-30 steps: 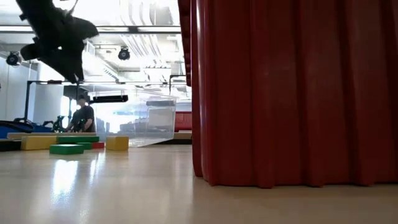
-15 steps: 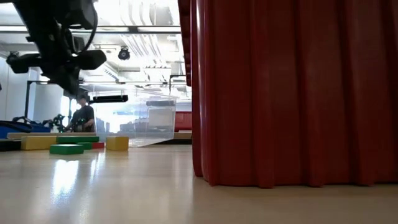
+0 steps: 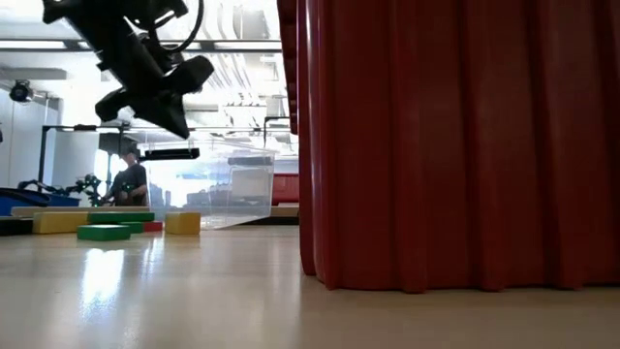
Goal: Sort blocks
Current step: Adjust the colored blocks
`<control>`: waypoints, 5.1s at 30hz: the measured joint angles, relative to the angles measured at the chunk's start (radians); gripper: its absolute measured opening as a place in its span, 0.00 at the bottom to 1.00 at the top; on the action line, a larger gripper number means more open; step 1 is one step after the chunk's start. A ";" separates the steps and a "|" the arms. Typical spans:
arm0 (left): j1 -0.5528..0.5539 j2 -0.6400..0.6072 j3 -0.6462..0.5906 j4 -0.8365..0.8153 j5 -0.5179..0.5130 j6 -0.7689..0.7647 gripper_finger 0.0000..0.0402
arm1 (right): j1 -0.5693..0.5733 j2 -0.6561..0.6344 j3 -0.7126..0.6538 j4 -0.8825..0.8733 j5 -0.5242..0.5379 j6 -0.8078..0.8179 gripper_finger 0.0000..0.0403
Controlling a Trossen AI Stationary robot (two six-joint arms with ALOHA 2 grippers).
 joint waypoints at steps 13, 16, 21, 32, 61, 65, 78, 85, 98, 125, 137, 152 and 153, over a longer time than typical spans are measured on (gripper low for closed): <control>0.010 -0.126 0.059 -0.189 -0.349 -0.131 0.00 | 0.000 -0.032 0.000 -0.014 -0.003 0.005 0.32; 0.058 -0.131 0.060 -0.314 -0.342 -0.226 0.00 | 0.000 -0.036 0.000 -0.019 -0.003 0.005 0.32; 0.148 -0.115 0.054 -0.526 -0.315 -0.482 0.00 | 0.000 -0.044 0.000 -0.033 -0.003 0.005 0.33; 0.300 -0.078 0.040 -0.418 -0.154 -0.364 0.00 | 0.000 -0.048 0.000 -0.032 -0.003 -0.003 0.32; 0.386 -0.006 0.089 -0.183 -0.162 -0.043 0.00 | 0.000 -0.077 0.000 -0.077 0.000 -0.006 0.31; 0.448 0.002 0.091 -0.238 -0.167 -0.094 0.00 | 0.000 -0.078 0.000 -0.078 0.000 -0.005 0.32; 0.634 0.075 0.092 -0.226 -0.001 0.025 0.00 | 0.000 -0.078 0.000 -0.079 0.000 -0.004 0.31; 0.637 0.135 0.095 -0.067 0.096 0.108 0.00 | 0.000 -0.078 0.000 -0.082 0.001 -0.014 0.32; 0.636 0.180 0.092 0.090 0.223 0.161 0.00 | 0.000 -0.078 0.000 -0.083 0.001 -0.014 0.32; 0.671 0.113 0.199 -0.181 0.292 0.209 0.22 | 0.000 -0.077 0.000 -0.084 0.002 -0.010 0.33; 0.696 0.296 0.198 -0.198 0.382 0.191 0.64 | 0.000 -0.081 0.000 -0.089 0.000 -0.010 0.34; 0.695 0.155 0.206 -0.338 0.428 0.591 0.69 | 0.000 -0.096 0.000 -0.115 0.001 -0.008 0.35; 0.695 0.148 0.206 -0.365 0.427 0.611 0.69 | 0.000 -0.096 0.000 -0.115 0.001 -0.013 0.35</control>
